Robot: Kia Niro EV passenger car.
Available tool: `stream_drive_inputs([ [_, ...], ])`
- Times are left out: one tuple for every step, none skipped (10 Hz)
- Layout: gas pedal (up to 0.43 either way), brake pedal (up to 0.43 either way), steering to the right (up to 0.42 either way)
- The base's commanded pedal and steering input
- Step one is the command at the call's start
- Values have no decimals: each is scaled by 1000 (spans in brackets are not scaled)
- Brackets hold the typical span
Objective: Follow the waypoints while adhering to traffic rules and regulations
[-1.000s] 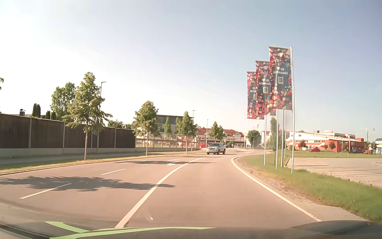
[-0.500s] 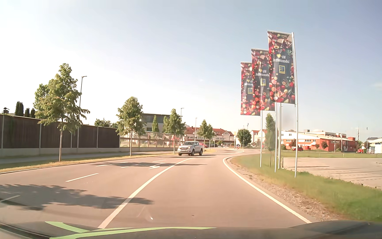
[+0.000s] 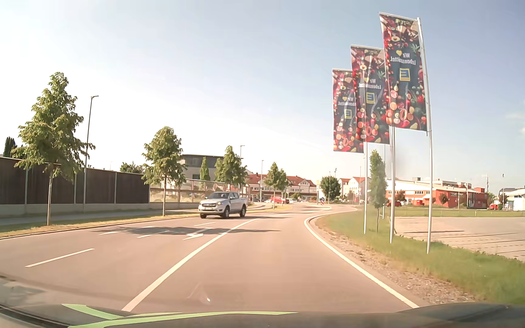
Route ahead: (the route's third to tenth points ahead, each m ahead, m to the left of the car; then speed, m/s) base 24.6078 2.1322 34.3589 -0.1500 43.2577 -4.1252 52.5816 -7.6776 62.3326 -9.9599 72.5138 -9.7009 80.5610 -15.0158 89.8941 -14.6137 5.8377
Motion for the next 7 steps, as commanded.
stream_drive_inputs([
  [169,0,19],
  [169,0,15],
  [169,0,14],
  [169,0,14],
  [169,0,14],
  [169,0,14],
  [169,0,14],
])
